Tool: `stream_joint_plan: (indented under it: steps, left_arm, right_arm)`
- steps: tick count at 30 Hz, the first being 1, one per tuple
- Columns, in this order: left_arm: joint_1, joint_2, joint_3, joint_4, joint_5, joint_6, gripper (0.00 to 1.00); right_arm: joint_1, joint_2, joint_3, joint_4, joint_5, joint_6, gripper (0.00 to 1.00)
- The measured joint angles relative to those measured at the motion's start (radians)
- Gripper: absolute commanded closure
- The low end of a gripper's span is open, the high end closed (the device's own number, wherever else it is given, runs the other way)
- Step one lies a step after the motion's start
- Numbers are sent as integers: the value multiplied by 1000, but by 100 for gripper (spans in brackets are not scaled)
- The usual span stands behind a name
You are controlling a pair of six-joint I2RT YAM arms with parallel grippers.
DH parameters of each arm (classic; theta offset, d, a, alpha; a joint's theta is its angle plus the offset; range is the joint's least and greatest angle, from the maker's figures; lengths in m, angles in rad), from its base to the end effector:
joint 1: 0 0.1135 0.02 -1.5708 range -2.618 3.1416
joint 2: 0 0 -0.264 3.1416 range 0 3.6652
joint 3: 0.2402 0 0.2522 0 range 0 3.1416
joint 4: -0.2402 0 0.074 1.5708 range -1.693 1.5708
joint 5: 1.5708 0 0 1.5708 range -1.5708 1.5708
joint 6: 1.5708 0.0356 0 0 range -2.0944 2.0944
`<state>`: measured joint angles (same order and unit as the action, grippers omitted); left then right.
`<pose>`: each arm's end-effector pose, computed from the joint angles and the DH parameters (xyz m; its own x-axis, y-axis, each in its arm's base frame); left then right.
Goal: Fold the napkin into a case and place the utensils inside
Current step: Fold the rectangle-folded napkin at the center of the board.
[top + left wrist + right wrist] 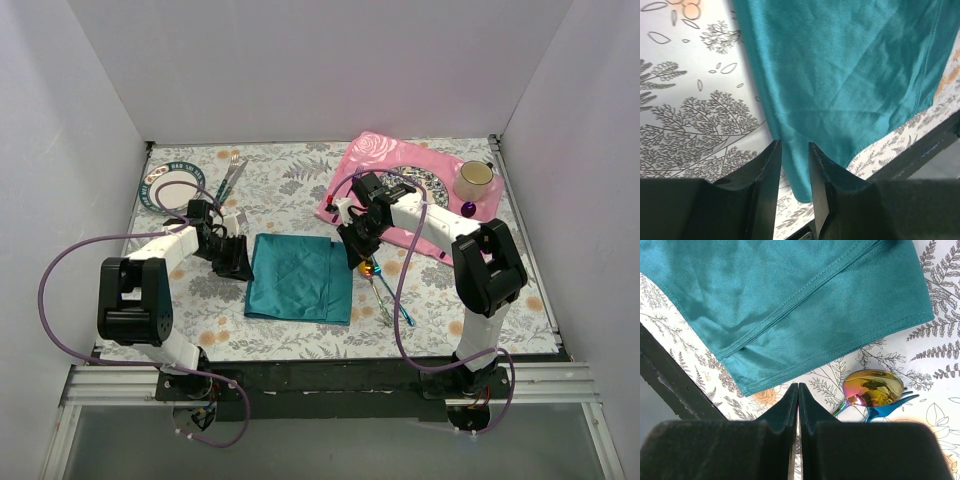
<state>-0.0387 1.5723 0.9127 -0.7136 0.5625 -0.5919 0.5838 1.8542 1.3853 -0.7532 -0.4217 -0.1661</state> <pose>0.2702 -0.0295 0.1727 -0.8898 -0.4379 0.1288 -0.4327 0.7193 -0.5435 0.3056 0.2193 0.2097 -0.6709 -0.6240 -0.4006 -0.7407 0.5891 0.3229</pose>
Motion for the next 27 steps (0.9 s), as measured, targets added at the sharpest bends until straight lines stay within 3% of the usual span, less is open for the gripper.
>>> stream_joint_plan:
  steps: [3, 12, 16, 17, 19, 27]
  left_arm:
    - [0, 5, -1, 13, -29, -3, 68]
    - [0, 60, -4, 18, -47, -7, 69]
    - [0, 76, -4, 18, -41, -6, 81]
    - [0, 76, -4, 18, -37, -6, 91]
    - [0, 76, -4, 19, -35, -12, 100]
    - [-1, 150, 72, -12, -82, 51, 100]
  right_arm:
    - [0, 0, 0, 0, -1, -1, 93]
    - [0, 3, 0, 0, -10, -2, 93]
    - [0, 5, 0, 0, -11, -2, 93]
    - [0, 5, 0, 0, -11, -2, 93]
    - [0, 6, 0, 0, -12, -2, 93]
    - [0, 11, 0, 2, -32, -2, 93]
